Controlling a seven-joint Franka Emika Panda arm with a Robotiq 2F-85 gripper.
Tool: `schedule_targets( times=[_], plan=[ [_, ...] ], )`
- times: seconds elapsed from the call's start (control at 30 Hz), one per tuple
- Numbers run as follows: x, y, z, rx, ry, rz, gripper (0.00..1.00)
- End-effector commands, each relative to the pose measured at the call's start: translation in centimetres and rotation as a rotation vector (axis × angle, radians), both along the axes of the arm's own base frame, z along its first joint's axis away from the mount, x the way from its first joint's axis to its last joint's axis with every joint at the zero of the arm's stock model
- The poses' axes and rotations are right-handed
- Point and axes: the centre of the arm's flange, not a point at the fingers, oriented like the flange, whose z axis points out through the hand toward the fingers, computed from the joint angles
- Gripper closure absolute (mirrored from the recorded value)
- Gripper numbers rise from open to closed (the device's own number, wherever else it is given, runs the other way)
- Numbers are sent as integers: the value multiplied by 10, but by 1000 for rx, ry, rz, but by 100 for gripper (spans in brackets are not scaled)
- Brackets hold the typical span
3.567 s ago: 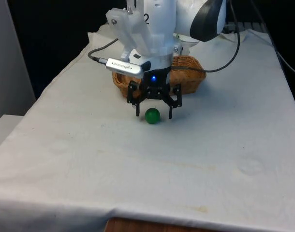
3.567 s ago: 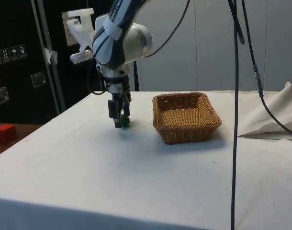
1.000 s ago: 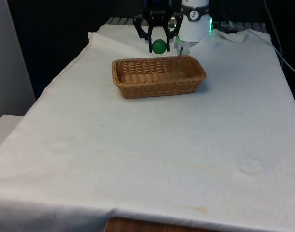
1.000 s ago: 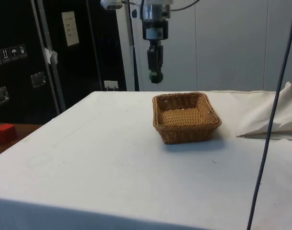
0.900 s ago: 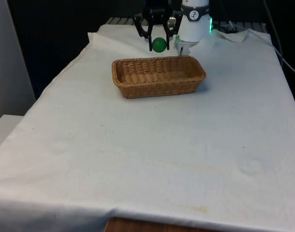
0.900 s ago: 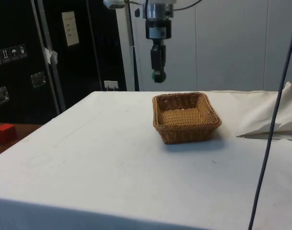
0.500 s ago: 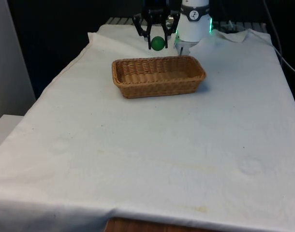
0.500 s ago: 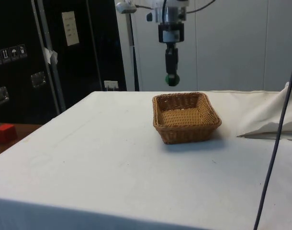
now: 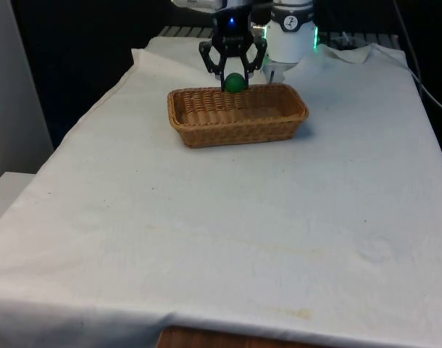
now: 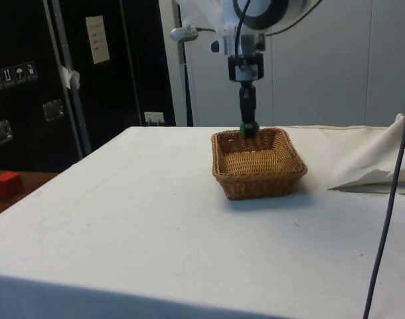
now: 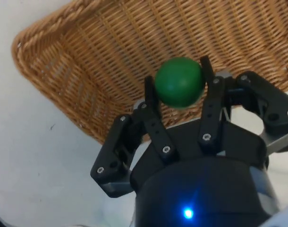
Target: Pick up the ball and place it into the basket.
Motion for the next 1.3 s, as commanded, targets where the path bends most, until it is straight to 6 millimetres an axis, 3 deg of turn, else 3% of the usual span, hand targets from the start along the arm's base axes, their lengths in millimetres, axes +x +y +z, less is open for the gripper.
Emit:
schedule_targets(
  times=[0.0, 0.4, 1.17, 1.27],
  plan=[
    [-1, 2, -4, 4, -8, 3, 99],
    [1, 2, -43, -27, 14, -5, 99],
    [8, 5, -62, -49, 46, -21, 99],
    [8, 5, -62, -50, 48, -22, 87]
  ],
)
